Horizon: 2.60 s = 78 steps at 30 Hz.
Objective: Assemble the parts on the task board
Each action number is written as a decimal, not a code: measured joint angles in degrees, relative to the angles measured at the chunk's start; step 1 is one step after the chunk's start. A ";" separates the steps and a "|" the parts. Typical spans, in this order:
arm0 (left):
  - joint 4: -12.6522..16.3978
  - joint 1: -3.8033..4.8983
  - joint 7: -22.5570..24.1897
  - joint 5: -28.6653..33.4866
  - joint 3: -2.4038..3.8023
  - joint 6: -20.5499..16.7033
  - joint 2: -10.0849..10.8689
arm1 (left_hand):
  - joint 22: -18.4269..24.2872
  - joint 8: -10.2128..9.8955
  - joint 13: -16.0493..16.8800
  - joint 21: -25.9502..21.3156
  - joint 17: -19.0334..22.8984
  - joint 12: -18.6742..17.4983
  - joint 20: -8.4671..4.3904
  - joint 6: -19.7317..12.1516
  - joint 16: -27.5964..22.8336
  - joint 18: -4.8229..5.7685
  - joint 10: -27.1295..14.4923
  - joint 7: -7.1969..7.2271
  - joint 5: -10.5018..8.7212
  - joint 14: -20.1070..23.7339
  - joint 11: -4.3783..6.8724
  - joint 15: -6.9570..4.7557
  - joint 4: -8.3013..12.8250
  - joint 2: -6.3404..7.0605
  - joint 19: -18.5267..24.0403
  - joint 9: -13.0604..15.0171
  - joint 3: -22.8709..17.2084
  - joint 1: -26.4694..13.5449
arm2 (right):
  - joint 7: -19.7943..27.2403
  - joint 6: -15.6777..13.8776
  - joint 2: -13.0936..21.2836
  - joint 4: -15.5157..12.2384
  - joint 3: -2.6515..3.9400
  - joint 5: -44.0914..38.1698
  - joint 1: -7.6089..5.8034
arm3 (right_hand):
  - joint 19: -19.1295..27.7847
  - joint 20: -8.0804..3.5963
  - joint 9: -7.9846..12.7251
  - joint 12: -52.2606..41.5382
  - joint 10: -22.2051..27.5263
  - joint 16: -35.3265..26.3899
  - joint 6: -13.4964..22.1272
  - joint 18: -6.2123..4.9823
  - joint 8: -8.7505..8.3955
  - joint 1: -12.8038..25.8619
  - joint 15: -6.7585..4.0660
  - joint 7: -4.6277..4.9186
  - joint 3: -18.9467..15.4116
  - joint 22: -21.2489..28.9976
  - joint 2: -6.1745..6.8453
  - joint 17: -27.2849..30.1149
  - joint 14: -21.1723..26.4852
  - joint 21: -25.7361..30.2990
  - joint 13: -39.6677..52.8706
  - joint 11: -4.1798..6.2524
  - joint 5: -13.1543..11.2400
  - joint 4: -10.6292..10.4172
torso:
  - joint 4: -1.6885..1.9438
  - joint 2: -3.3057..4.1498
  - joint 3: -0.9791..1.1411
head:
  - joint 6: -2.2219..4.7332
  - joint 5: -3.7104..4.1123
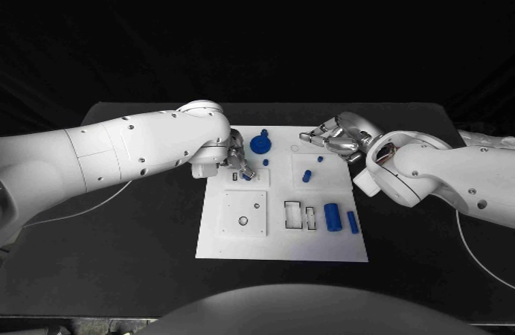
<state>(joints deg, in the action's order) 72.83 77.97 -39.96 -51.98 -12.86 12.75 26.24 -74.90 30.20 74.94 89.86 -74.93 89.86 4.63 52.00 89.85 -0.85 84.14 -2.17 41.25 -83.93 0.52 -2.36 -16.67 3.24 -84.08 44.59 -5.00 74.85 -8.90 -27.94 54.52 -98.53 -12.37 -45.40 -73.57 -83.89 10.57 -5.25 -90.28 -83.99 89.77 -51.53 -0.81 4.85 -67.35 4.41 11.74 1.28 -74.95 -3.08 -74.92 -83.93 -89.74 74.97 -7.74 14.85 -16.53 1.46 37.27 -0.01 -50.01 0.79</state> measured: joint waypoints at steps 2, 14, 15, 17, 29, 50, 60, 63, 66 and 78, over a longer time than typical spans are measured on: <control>-0.03 0.00 0.00 0.01 0.00 0.00 0.00 | 0.00 -0.07 0.00 0.00 0.00 0.00 0.00 0.00 0.00 0.00 0.00 0.00 0.00 0.00 0.00 0.00 0.00 0.00 0.00 0.00 0.00 0.00 | 0.00 0.00 0.00 0.00 0.00 0.00 0.00 | 0.00 0.00 0.00 0.00 0.00 0.00 0.00 0.00 0.00 0.00 0.00 0.00 0.00 0.00 0.00 0.00 0.00 0.00 0.00 0.00 0.00 0.00 | 0.01 0.00 0.00 | 0.00 0.00; -0.34 -0.10 0.00 0.04 0.01 0.05 -0.25 | 0.00 -0.09 -0.01 0.00 0.01 0.00 0.00 -0.09 0.00 0.00 0.00 -0.09 -0.33 0.00 0.00 0.00 0.00 0.01 0.00 -0.03 -0.33 -0.01 | 0.00 0.00 -0.02 -0.04 0.00 -0.03 0.00 | 0.00 0.00 0.01 0.00 0.00 0.00 0.00 0.00 0.00 0.02 0.00 0.00 -0.16 0.01 -0.02 0.01 0.00 0.00 0.00 0.00 0.00 0.17 | -0.02 -0.03 0.01 | 0.00 -0.02; -0.35 -0.10 0.00 0.04 0.02 0.05 -0.26 | 0.00 -0.09 -0.01 0.00 0.01 0.00 0.00 -0.09 0.00 0.00 0.00 -0.09 -0.33 0.00 0.00 0.00 0.00 0.01 0.00 -0.03 -0.33 -0.01 | 0.00 0.00 -0.02 -0.05 0.00 -0.03 0.00 | 0.00 0.00 0.01 0.00 0.00 0.00 0.00 0.00 0.00 0.13 0.00 0.00 -0.16 0.01 -0.13 0.00 0.00 0.00 0.00 0.00 0.00 0.17 | -0.02 -0.03 0.01 | 0.00 -0.01; -0.38 -0.11 0.00 0.04 0.02 0.05 -0.29 | 0.00 -0.09 -0.01 0.00 0.01 0.00 0.00 -0.09 0.00 0.01 0.00 -0.09 -0.33 0.00 0.00 0.00 0.00 0.01 0.00 -0.03 -0.33 -0.01 | 0.00 0.00 0.00 -0.05 0.00 -0.03 0.00 | 0.00 0.00 0.01 0.00 0.00 0.00 0.00 0.00 0.00 0.17 0.00 0.00 -0.16 0.01 -0.17 0.01 0.00 0.00 0.00 0.00 0.00 0.17 | -0.02 -0.03 0.01 | 0.00 0.02; -0.46 -0.13 0.01 0.12 0.04 0.08 -0.31 | 0.00 -0.17 -0.02 0.00 0.02 0.00 0.00 -0.10 0.00 0.00 0.00 -0.10 -0.34 0.00 0.00 0.00 0.00 -0.23 0.00 0.04 -0.32 0.23 | 0.00 0.00 0.04 -0.05 0.00 -0.03 0.00 | 0.00 0.00 0.01 0.00 0.00 0.00 0.00 0.00 0.00 0.24 0.00 0.00 -0.16 0.02 -0.24 0.01 0.00 0.00 0.00 0.00 0.00 0.17 | 0.01 -0.03 0.01 | 0.00 0.05; -0.57 0.03 0.05 0.68 0.16 0.65 -0.33 | 0.00 -7.30 -0.03 0.00 0.02 0.00 0.68 -1.74 0.00 0.00 -0.28 -2.55 -14.38 -0.14 -1.78 1.15 -0.19 -0.43 0.06 -4.18 3.27 -8.52 | 0.00 0.00 -0.03 -0.09 0.00 -0.03 0.00 | 0.00 0.00 0.01 0.00 0.00 0.00 0.00 0.00 0.00 0.23 0.00 0.00 -0.16 0.03 -0.23 0.02 0.00 0.00 0.00 0.00 0.00 0.17 | -0.01 -0.03 0.01 | 0.00 -0.04; -0.65 0.05 0.10 0.88 0.17 0.63 -0.39 | 0.00 -8.51 -0.03 0.00 0.02 0.00 1.44 -0.46 0.00 0.00 -0.10 -3.11 -19.65 -0.11 -1.96 1.55 -0.22 -0.62 0.00 -5.25 6.76 -12.88 | 0.02 0.00 0.03 -0.09 0.00 -0.02 0.00 | 0.00 0.00 0.02 0.00 0.00 0.00 0.00 0.00 0.00 0.23 0.00 0.00 -0.16 0.04 -0.23 0.02 0.00 0.00 0.00 0.00 0.00 0.17 | -0.02 -0.03 0.01 | 0.00 -0.03; -0.62 0.03 0.11 0.89 0.17 0.46 -0.32 | 0.00 -8.80 -0.03 0.00 0.02 0.00 1.44 0.35 0.00 0.00 -0.10 -2.95 -21.76 -0.11 -1.96 1.55 -0.23 -0.76 0.00 -6.18 7.89 -14.54 | 0.02 0.00 0.07 -0.10 0.00 -0.01 0.00 | 0.00 0.00 0.02 0.00 0.00 0.00 0.00 0.00 0.00 0.23 0.00 0.00 -0.16 0.04 -0.23 0.02 0.00 0.00 0.00 0.00 0.00 0.17 | -0.02 -0.03 0.01 | 0.00 -0.03; -0.34 -0.06 0.11 0.87 0.08 -0.04 -0.01 | 0.00 -8.12 -0.03 0.00 0.03 0.00 1.44 1.68 0.00 0.01 -0.10 -2.62 -25.91 -0.11 -1.95 1.55 -0.23 -0.90 0.00 -6.20 9.45 -16.93 | 0.02 0.00 0.14 -0.10 0.00 -0.01 0.00 | 0.00 0.00 0.02 0.00 0.00 0.00 0.00 0.00 0.00 0.23 0.00 0.00 -0.16 0.04 -0.23 0.02 0.00 0.00 0.00 0.00 0.00 0.17 | -0.02 -0.03 0.01 | 0.00 0.01; 3.38 1.00 -0.01 -0.85 0.82 -3.82 4.15 | 0.00 -6.99 -0.03 0.00 0.03 0.00 1.44 2.57 0.00 0.01 -0.10 -2.31 -36.48 -0.11 -1.95 1.55 -0.32 0.47 0.00 -4.00 10.93 -21.42 | 0.02 0.02 0.28 0.05 0.00 -0.01 0.15 | 0.00 0.00 0.02 0.00 0.00 0.00 0.00 0.00 0.00 0.23 0.00 0.00 -0.32 0.04 -0.23 0.02 0.00 0.00 0.00 0.00 0.00 0.01 | 0.08 -0.10 0.04 | -0.01 -0.10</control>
<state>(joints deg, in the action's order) 76.21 78.97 -39.98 -52.82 -12.04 8.93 30.40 -74.90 23.21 74.91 89.86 -74.90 89.86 6.06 54.56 89.85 -0.84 84.04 -4.48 4.77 -84.03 -1.43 -0.81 -16.98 3.71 -84.08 40.59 5.93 53.42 -8.88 -27.93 54.79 -98.48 -12.37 -45.42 -73.42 -83.89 10.57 -5.24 -90.28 -83.99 89.77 -51.53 -0.80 4.85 -67.12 4.40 11.74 0.95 -74.90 -3.31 -74.90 -83.93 -89.74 74.97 -7.74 14.84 -16.52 1.54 37.17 0.03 -50.02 0.69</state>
